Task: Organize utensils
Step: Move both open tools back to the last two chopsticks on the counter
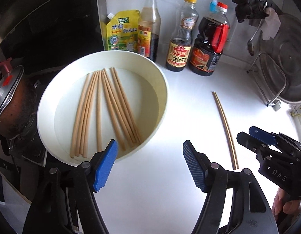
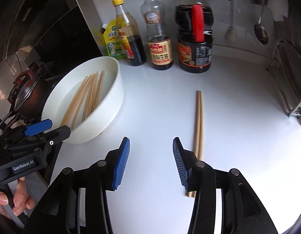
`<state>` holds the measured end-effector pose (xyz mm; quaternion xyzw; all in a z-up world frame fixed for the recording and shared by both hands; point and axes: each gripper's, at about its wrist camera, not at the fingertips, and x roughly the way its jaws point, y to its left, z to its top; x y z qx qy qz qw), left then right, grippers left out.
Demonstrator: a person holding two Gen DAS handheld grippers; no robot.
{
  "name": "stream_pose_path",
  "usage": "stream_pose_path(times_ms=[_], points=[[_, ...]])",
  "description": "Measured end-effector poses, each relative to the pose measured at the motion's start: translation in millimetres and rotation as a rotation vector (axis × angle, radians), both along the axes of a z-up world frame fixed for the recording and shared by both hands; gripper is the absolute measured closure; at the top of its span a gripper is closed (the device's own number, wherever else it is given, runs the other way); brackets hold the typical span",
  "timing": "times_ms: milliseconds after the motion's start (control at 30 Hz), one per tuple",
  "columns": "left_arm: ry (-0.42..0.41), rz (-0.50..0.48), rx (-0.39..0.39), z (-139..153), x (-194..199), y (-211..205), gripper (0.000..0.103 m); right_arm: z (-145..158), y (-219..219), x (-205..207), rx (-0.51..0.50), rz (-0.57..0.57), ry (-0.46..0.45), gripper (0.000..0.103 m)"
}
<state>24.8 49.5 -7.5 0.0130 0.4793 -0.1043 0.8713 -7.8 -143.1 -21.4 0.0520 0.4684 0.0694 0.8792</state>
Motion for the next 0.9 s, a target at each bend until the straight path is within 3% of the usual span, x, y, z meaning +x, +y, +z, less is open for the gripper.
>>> stream_pose_path(times_ms=[433,900], points=[[0.003,-0.079,-0.011,-11.2,-1.6,-63.0,0.026,-30.8,-85.9,-20.1,-0.051,-0.147,0.039,0.056],[0.014,-0.106,0.020,-30.4,19.9,-90.5,0.026,-76.3,-80.2,10.1,-0.053,-0.110,0.078,0.056]])
